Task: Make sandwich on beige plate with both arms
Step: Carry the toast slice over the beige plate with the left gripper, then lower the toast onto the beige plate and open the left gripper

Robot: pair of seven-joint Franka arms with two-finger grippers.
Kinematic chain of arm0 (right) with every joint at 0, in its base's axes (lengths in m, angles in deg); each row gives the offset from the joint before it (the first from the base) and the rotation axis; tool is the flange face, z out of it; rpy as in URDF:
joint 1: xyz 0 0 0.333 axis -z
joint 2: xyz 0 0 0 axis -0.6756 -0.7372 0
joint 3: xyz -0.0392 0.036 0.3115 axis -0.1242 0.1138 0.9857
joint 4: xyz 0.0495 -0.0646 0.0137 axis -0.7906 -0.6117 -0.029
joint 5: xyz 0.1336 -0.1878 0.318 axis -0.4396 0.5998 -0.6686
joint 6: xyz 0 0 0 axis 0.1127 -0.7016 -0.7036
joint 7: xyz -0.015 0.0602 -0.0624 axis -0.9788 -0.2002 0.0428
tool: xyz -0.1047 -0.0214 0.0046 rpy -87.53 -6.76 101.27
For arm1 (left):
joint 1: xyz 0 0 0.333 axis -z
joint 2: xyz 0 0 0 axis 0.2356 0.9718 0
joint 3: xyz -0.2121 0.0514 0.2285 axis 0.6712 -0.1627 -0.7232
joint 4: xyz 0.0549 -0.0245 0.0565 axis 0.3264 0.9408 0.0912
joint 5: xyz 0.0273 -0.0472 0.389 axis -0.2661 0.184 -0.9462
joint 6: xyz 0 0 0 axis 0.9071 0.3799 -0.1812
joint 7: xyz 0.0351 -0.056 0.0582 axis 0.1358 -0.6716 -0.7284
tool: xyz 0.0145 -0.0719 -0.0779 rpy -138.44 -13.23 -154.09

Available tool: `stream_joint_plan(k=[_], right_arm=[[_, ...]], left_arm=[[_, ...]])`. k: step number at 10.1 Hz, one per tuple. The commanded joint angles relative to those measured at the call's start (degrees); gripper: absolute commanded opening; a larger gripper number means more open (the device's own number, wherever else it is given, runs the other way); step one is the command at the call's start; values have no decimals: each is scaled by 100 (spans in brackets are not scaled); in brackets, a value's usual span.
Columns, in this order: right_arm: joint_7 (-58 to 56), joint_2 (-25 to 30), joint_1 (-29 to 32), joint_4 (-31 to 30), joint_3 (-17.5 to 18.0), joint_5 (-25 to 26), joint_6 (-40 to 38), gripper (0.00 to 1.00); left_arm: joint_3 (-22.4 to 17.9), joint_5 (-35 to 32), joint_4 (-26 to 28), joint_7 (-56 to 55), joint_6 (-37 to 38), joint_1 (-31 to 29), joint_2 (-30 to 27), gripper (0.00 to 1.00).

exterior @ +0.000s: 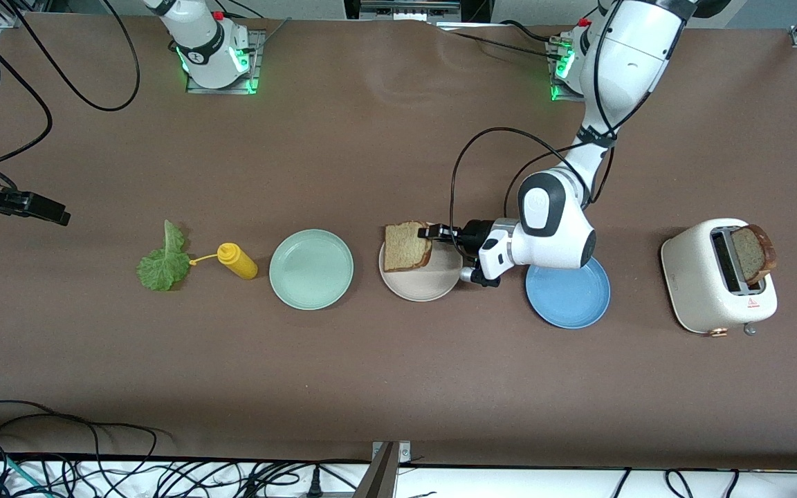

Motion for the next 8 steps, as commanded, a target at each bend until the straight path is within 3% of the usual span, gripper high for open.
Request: stream_joint_plan(k=[1, 6, 8], right_arm=[[-91, 84, 22, -72, -11, -100, -37, 100], [-82, 84, 22, -72, -2, -92, -37, 100], [-91, 84, 22, -72, -2, -92, -37, 100]], left_arm=[[-179, 188, -71, 174, 0, -102, 40, 100], [-505, 161, 17, 191, -8, -147, 57, 100], [-856, 161, 113, 191, 53, -225, 22, 100]])
